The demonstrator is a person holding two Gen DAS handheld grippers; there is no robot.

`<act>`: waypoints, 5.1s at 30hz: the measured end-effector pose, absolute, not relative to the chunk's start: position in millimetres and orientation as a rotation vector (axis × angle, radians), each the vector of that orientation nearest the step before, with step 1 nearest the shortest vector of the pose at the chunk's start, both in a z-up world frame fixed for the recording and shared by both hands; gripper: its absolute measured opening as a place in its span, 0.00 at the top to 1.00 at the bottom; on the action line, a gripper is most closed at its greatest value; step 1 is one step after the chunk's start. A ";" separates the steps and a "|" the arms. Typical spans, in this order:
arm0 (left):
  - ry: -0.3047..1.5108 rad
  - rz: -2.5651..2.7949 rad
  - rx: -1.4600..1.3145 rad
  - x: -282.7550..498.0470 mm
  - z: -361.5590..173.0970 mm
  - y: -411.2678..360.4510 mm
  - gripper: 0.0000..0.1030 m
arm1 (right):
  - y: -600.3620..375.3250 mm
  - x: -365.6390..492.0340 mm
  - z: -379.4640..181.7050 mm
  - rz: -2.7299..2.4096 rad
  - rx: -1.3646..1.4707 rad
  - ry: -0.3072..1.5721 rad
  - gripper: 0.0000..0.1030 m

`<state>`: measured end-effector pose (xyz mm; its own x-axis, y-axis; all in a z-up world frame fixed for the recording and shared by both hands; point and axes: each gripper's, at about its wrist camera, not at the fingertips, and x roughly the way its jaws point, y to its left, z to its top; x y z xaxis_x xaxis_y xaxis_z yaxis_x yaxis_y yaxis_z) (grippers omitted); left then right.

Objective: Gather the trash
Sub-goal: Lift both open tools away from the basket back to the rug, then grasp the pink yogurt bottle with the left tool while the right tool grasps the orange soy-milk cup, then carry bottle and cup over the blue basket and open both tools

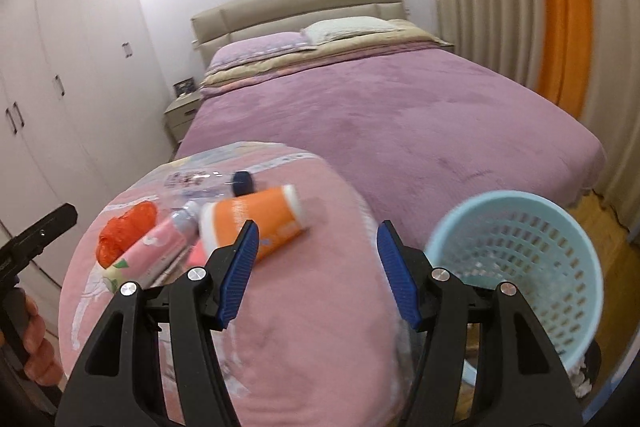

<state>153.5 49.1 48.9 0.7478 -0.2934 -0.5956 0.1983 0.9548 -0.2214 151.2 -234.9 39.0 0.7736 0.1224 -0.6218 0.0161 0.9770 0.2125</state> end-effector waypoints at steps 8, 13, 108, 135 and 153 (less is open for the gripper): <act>0.819 -0.315 -0.069 177.4 2.5 50.6 0.24 | -218.5 202.5 9.8 0.083 0.284 0.770 0.44; 0.867 -0.277 -0.057 188.1 -12.7 53.9 0.27 | -222.6 230.8 -5.1 0.104 0.315 0.802 0.44; 0.730 -0.317 -0.195 75.2 -4.2 51.2 0.54 | -215.5 75.9 45.0 0.267 0.012 0.807 0.41; 0.768 -0.728 -0.049 173.6 -4.9 -226.8 0.54 | -442.4 95.1 3.8 -0.357 0.408 0.740 0.41; 0.739 -0.756 -0.089 158.1 0.0 -206.3 0.28 | -441.6 94.2 -14.8 -0.355 0.458 0.766 0.34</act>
<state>158.1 -206.3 0.0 0.4916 -0.6518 -0.5775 0.5920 0.7365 -0.3272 94.2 -441.6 -14.8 0.6702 -0.1408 -0.7287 0.4656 0.8444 0.2651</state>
